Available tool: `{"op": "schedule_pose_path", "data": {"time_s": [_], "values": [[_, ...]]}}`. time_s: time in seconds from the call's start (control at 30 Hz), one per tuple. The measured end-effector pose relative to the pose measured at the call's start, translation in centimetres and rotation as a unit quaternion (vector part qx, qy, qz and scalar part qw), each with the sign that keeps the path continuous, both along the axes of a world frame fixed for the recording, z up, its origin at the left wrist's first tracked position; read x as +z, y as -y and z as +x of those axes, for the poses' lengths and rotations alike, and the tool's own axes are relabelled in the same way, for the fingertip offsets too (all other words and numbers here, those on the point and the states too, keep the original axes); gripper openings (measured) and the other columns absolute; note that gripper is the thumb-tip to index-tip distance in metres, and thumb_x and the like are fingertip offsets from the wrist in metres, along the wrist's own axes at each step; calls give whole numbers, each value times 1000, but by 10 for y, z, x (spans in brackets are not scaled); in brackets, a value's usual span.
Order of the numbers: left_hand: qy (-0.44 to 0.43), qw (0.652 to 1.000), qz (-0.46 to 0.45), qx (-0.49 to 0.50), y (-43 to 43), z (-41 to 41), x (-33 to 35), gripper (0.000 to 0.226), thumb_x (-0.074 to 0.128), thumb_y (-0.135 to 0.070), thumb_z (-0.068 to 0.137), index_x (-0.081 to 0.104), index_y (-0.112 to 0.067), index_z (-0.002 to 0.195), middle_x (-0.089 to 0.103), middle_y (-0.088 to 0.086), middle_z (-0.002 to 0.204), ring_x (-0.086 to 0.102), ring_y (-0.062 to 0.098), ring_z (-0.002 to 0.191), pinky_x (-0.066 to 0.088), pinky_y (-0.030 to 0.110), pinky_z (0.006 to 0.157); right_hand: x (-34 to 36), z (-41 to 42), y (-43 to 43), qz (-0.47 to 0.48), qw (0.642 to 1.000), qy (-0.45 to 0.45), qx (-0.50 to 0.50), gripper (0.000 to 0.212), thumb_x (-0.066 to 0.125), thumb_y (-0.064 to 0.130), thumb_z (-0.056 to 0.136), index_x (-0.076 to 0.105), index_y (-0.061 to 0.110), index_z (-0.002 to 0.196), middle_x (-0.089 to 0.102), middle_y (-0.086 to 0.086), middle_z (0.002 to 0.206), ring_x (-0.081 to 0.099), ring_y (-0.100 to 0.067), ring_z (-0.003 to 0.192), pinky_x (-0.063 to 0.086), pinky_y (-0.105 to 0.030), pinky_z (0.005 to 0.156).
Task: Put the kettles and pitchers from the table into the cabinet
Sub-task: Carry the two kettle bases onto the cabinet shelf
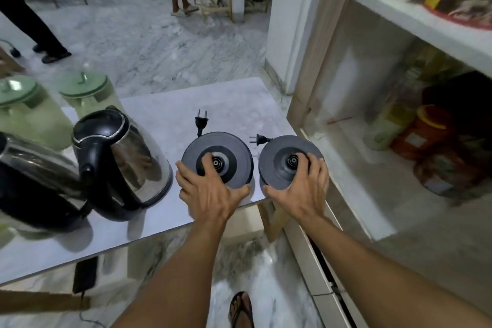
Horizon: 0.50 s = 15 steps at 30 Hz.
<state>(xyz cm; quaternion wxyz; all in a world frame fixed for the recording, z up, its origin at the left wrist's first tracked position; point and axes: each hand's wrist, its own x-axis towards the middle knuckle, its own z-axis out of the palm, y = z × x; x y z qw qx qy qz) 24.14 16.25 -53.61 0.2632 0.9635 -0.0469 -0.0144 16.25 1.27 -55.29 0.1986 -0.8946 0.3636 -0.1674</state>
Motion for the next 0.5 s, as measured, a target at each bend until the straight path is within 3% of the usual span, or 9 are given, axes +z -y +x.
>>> {"op": "schedule_pose_path", "data": {"time_s": [0.33,0.5], "values": [[86,994,-7,-66,-52,-96,116,104,80,-65,54,23,-28,133,1,29,158,13,50,144,28,58,109,118,-101,-47,-67,995,71,-17,106,84,55,55,40,16,142,33,-11,154,16,-37,148,21,-53,118],[138,982,-26,-127,-79,-120,170,102,80,-64,57,24,-28,134,3,29,158,12,51,144,27,59,110,177,-144,-78,-126,984,103,-75,105,82,58,57,37,17,143,31,-12,155,16,-37,148,21,-53,118]]}}
